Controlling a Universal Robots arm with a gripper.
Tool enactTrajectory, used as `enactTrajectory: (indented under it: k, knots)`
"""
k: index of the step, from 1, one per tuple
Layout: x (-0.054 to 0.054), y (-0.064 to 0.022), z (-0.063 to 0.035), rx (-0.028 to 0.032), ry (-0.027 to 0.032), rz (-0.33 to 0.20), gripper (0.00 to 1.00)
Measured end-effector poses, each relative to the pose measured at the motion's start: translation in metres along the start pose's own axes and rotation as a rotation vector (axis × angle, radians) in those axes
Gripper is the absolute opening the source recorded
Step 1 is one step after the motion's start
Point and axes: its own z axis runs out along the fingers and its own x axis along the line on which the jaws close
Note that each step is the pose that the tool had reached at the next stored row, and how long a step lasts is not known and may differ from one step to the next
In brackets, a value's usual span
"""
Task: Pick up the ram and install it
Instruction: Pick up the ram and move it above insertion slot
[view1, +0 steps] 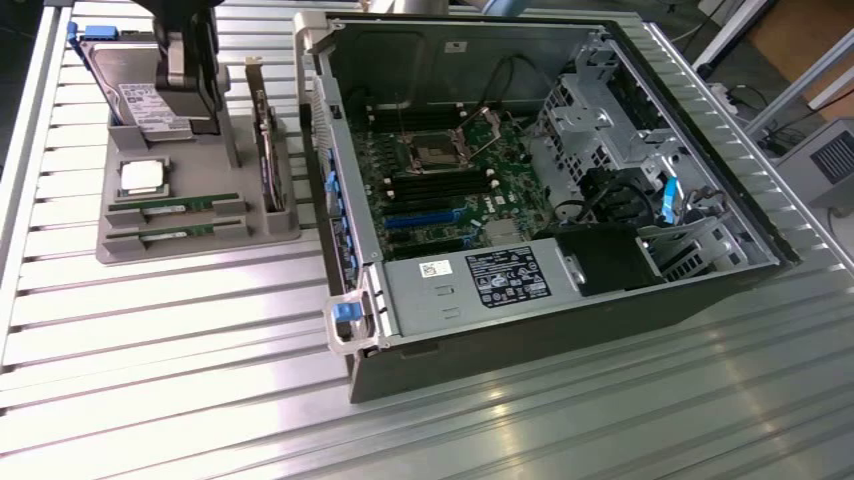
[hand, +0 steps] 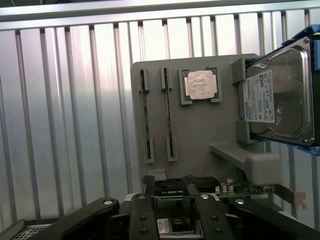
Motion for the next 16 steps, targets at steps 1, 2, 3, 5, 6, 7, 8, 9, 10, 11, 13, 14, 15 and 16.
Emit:
enactTrajectory:
  k: [1, 2, 3, 5, 6, 7, 8, 9, 10, 11, 13, 14, 15, 16]
  knots:
    - [0.0, 0.0, 0.0006, 0.0001, -0.0001, 0.0, 0.36]
    - [0.0, 0.0, 0.0012, 0.0, 0.0, 0.0, 0.36]
    - [0.0, -0.0001, 0.0017, 0.0, 0.0, 0.0, 0.36]
    - [0.0001, -0.0001, 0.0027, 0.0, 0.0, 0.0, 0.36]
    - [0.0001, -0.0001, 0.003, 0.0001, -0.0001, 0.0, 0.36]
    - [0.0001, -0.0001, 0.0033, 0.0, 0.0, 0.0, 0.36]
    - [0.0001, -0.0001, 0.0035, 0.0, 0.0, 0.0, 0.36]
    - [0.0001, -0.0001, 0.0038, 0.0, 0.0, 0.0, 0.36]
    - [0.0001, -0.0001, 0.0041, 0.0, 0.0, 0.0, 0.36]
    - [0.0001, -0.0001, 0.0044, 0.0, 0.0, 0.0, 0.36]
    - [0.0001, -0.0002, 0.0049, 0.0, 0.0, 0.0, 0.36]
    - [0.0001, -0.0002, 0.0053, 0.0, 0.0, 0.0, 0.36]
    - [0.0001, -0.0002, 0.006, 0.0, 0.0, 0.0, 0.36]
    - [0.0001, -0.0002, 0.0066, 0.0, 0.0, 0.0, 0.36]
